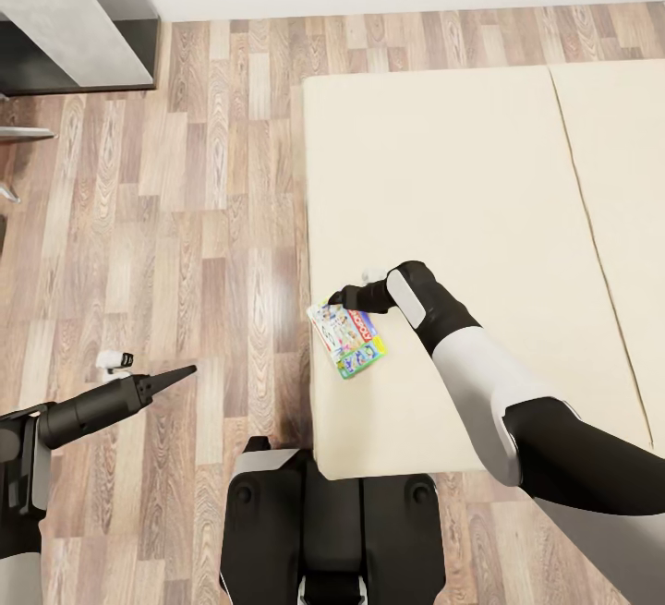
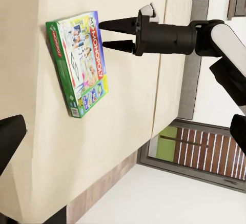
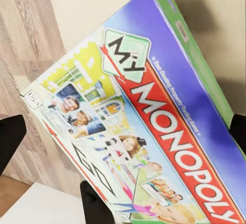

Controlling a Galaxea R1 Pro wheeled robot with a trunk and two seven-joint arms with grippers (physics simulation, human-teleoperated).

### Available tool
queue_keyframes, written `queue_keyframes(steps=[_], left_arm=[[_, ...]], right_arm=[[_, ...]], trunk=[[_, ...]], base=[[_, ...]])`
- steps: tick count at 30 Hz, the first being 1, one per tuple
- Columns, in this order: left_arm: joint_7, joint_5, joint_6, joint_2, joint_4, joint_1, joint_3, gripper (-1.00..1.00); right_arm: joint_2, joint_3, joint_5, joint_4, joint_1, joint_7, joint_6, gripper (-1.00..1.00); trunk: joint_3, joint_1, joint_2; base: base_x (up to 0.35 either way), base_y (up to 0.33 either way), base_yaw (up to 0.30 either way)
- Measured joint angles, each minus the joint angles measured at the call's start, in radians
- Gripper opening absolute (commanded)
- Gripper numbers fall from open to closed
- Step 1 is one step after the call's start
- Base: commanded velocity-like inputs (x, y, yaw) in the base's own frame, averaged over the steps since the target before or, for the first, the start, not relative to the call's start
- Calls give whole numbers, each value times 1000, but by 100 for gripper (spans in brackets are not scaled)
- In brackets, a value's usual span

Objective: Put all the toys in the child's room - the three board games (two on the bed and one on the table), the two jigsaw puzzles on the table, and the tennis ball on the table - inside the toy box on the table in the child's room.

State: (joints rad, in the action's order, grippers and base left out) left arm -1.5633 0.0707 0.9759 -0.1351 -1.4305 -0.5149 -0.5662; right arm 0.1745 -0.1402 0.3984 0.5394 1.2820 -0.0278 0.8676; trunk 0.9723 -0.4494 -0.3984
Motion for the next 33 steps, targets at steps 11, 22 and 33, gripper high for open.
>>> queue_keyframes(steps=[11, 22, 33], left_arm=[[0, -1, 0, 0, 0, 0, 0, 100], [0, -1, 0, 0, 0, 0, 0, 100], [0, -1, 0, 0, 0, 0, -1, 100]], right_arm=[[0, 0, 0, 1, 0, 0, 0, 100], [0, 0, 0, 2, 0, 0, 0, 100], [0, 0, 0, 2, 0, 0, 0, 100]], trunk=[[0, 0, 0], [0, 0, 0], [0, 0, 0]], base=[[0, 10, 0], [0, 0, 0], [0, 28, 0]])
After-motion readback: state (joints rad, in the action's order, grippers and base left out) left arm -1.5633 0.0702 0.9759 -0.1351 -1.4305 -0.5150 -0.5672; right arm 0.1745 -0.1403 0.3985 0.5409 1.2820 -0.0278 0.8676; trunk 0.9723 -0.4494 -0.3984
